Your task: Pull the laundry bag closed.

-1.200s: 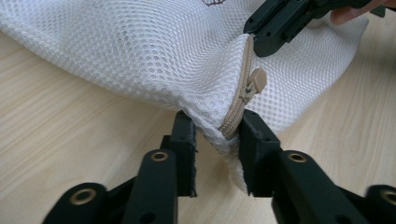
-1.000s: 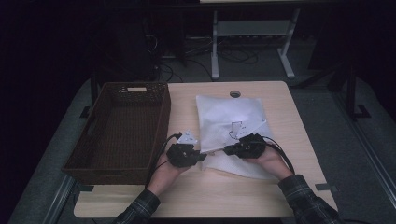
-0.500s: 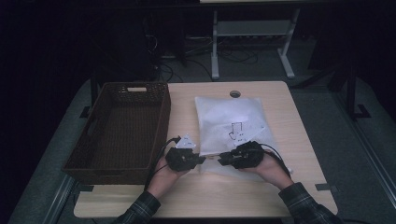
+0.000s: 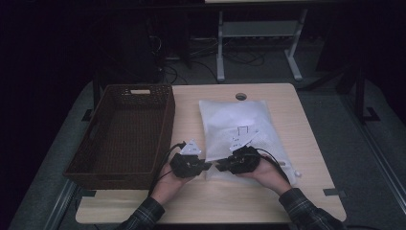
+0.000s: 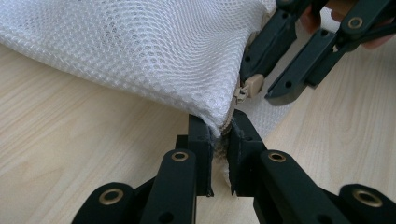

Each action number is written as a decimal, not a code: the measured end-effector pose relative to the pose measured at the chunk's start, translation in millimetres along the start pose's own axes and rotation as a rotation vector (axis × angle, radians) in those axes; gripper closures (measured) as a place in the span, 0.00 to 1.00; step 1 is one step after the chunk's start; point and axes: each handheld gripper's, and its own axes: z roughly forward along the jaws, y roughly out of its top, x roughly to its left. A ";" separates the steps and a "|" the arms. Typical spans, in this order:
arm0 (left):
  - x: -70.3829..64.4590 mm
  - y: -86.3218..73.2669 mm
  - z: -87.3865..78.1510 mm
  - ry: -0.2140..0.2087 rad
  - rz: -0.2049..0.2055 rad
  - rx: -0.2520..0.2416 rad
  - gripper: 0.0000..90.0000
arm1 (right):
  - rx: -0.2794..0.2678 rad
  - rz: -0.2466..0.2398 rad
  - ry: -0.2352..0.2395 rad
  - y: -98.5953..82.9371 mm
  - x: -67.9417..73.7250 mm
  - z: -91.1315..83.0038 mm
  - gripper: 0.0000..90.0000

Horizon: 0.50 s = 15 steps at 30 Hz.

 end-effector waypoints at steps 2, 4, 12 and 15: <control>-0.3 0.1 -0.1 0.000 0.003 0.002 0.90 | 0.001 -0.002 0.000 1.2 1.5 1.8 0.90; -0.6 0.1 0.1 0.001 0.005 0.001 0.90 | 0.004 -0.008 -0.005 2.3 2.7 3.7 0.91; -0.6 0.1 -0.1 0.000 0.000 0.006 0.91 | 0.023 -0.018 -0.036 4.1 4.3 5.5 0.96; -0.5 0.2 -0.1 -0.002 -0.008 0.005 0.91 | 0.027 -0.014 -0.044 4.5 5.3 5.9 0.96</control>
